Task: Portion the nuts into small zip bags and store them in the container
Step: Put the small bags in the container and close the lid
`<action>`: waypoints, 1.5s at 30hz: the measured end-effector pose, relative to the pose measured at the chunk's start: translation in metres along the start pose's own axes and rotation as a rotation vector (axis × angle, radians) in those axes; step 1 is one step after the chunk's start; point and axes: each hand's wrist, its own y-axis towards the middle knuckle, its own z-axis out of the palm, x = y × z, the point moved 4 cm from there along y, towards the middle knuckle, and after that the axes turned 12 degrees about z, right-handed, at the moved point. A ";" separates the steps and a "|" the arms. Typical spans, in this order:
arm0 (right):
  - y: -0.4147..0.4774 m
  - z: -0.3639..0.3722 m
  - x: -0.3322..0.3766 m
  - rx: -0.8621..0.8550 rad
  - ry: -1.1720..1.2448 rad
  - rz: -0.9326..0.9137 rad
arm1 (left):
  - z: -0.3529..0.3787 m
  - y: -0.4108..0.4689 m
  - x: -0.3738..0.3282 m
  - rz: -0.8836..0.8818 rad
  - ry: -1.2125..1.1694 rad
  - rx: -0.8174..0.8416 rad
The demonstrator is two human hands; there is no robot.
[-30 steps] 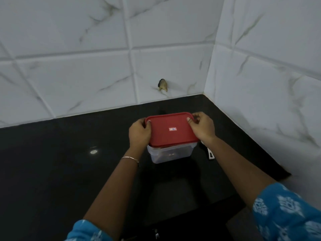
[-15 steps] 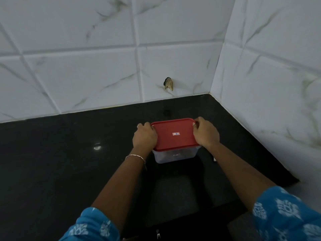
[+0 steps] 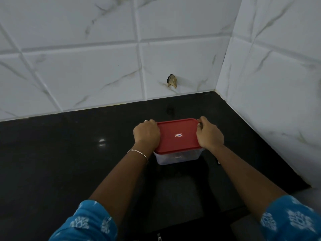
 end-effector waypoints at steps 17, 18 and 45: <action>0.035 0.024 0.036 0.163 -0.220 -0.271 | 0.012 0.048 -0.018 0.456 -0.170 0.053; 0.039 0.025 0.038 0.181 -0.221 -0.267 | 0.012 0.049 -0.019 0.460 -0.158 0.051; 0.069 0.048 0.057 0.217 -0.352 -0.472 | 0.019 0.078 -0.044 0.486 -0.093 0.119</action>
